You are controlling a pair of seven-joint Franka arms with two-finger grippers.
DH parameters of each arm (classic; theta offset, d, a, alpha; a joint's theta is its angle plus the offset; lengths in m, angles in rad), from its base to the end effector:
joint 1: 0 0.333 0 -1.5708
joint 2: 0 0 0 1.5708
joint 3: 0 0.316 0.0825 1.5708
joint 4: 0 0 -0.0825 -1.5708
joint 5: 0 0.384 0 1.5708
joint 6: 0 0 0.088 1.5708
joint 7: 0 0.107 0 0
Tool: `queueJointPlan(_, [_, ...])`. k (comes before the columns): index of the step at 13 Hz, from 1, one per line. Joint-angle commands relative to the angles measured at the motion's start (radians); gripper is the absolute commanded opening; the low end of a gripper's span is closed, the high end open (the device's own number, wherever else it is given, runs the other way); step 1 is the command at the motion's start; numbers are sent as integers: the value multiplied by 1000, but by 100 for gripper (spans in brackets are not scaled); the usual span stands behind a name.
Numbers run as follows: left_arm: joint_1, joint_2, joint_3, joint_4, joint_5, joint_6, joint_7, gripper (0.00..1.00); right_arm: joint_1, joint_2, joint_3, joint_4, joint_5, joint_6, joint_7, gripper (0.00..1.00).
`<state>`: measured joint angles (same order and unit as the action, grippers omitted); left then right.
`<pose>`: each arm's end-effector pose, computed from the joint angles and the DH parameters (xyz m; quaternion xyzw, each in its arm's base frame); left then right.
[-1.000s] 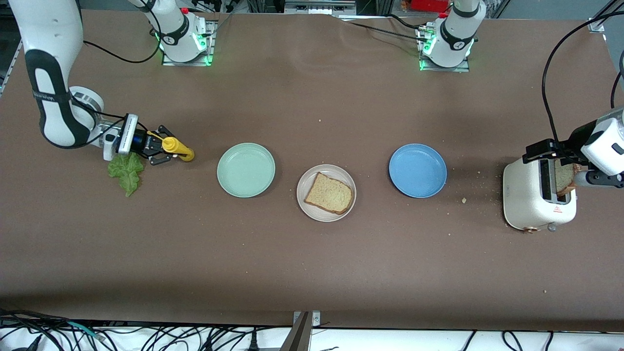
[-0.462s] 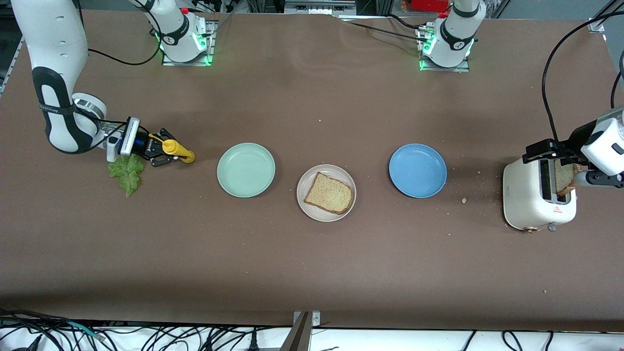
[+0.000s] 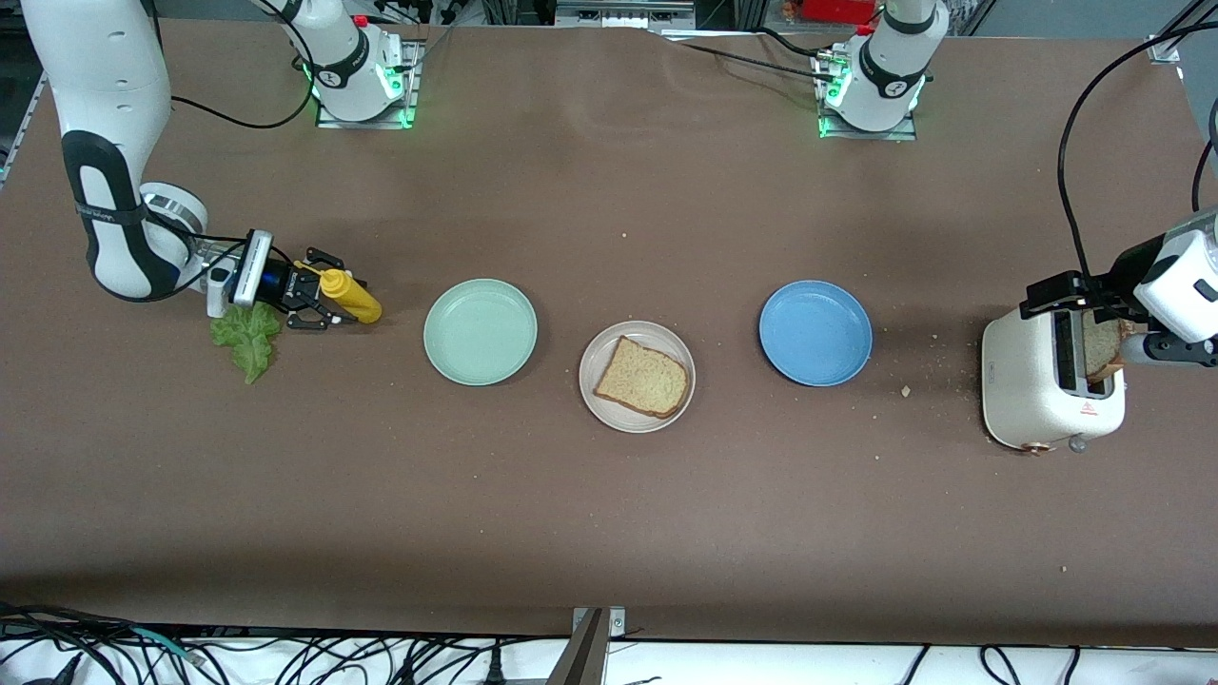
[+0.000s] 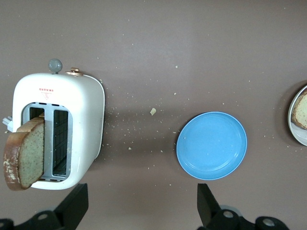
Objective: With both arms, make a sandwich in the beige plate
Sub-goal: 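Lower the bottle with the right gripper onto the table and release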
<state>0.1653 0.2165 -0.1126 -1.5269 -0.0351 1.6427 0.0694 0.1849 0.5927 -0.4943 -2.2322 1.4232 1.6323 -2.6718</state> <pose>0.6165 0.0352 0.5248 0.9983 -0.0055 -0.0477 0.0325 0.4677 -0.0648 0.1224 -0.6514 -0.5099 -0.3938 0.4008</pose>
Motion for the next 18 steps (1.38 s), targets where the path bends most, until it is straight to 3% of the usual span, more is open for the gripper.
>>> queueJointPlan(1, [6, -20, -12, -16, 37, -4, -10, 100, -31, 9, -4, 61, -4, -25, 53, 98])
queueJointPlan(4, [5, -20, -12, -16, 37, -6, -10, 100, -93, 9, -12, 208, -172, -66, 191, 98])
queueJointPlan(10, [5, -20, -12, -16, 37, -6, -10, 100, -186, 7, -23, 318, -366, -74, 292, 98])
queueJointPlan(18, [5, -20, -12, -16, 37, -4, -10, 100, -202, -2, -44, 436, -507, -81, 518, 98])
